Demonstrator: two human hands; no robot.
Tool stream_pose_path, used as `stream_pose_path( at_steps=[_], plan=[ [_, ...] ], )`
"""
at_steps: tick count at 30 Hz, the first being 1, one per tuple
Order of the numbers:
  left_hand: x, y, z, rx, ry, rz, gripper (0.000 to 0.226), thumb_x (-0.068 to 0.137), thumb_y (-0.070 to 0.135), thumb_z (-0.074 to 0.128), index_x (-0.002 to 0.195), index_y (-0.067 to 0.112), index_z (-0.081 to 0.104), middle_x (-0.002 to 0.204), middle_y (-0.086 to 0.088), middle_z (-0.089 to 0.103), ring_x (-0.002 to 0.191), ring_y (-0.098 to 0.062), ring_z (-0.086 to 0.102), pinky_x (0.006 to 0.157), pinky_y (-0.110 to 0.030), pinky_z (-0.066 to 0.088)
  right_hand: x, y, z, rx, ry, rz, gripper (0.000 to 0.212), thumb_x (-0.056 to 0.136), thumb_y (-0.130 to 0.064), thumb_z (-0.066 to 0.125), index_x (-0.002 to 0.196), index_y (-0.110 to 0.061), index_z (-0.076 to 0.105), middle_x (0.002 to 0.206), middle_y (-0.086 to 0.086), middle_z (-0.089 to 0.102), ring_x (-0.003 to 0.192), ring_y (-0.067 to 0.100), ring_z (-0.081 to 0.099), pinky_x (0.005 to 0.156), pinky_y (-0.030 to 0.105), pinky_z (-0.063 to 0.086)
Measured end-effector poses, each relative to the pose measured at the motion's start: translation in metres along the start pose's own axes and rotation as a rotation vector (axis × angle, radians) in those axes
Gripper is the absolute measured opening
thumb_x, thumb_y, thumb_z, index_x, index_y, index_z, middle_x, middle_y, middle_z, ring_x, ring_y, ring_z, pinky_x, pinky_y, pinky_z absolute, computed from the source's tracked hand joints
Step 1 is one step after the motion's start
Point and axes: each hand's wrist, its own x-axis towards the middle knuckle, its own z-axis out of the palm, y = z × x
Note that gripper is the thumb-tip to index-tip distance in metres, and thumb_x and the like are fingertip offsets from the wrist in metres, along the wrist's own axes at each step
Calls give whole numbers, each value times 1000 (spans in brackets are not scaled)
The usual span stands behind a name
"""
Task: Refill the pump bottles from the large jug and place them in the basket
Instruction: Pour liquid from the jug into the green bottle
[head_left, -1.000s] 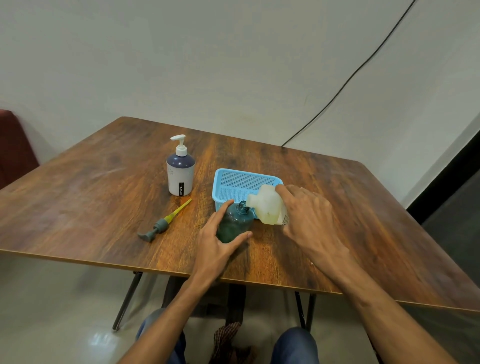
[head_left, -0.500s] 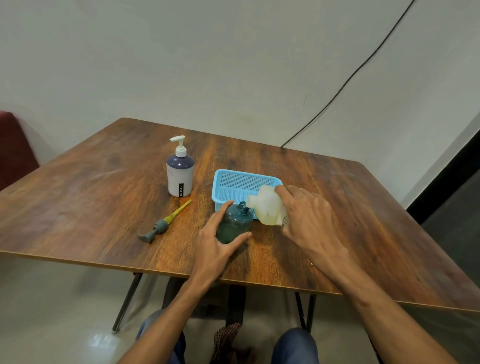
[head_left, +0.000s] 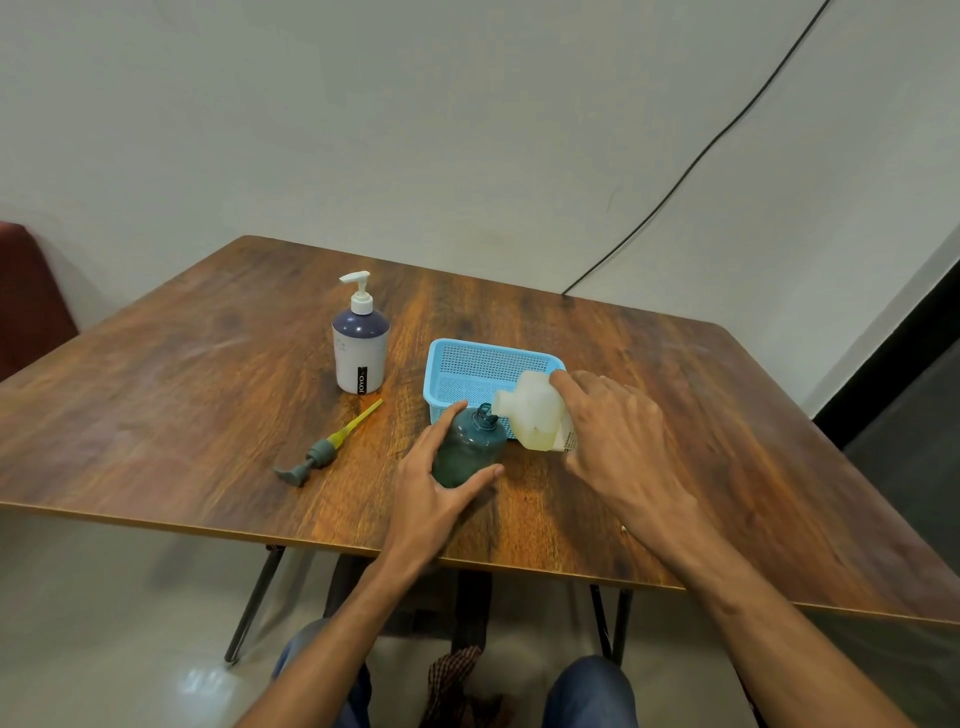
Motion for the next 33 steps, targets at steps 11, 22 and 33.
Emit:
stream_pose_path(
  at_steps=[11,22,33],
  plan=[
    [-1,1,-1,1,4,3,84,76,39,86,147,45,42,137,34,46,128,14,45,100,-10,44,0,-1,0,3,-3,3,75,71,-27,85,137,-20,49,129,9,64,109,30,64,86,42,53],
    [-1,0,0,3,7,4,83,76,40,86,145,47,42,136,37,45,127,17,43,101,-10,44,0,-1,0,11,-2,9,76,71,-27,85,137,-20,50,132,10,64,112,30,64,89,44,53],
    [0,0,0,-6,5,3,82,76,38,86,145,47,42,136,38,44,127,18,42,99,-7,43,0,0,1,-11,6,-1,76,72,-29,85,137,-21,47,132,9,63,112,30,63,89,45,53]
  ],
)
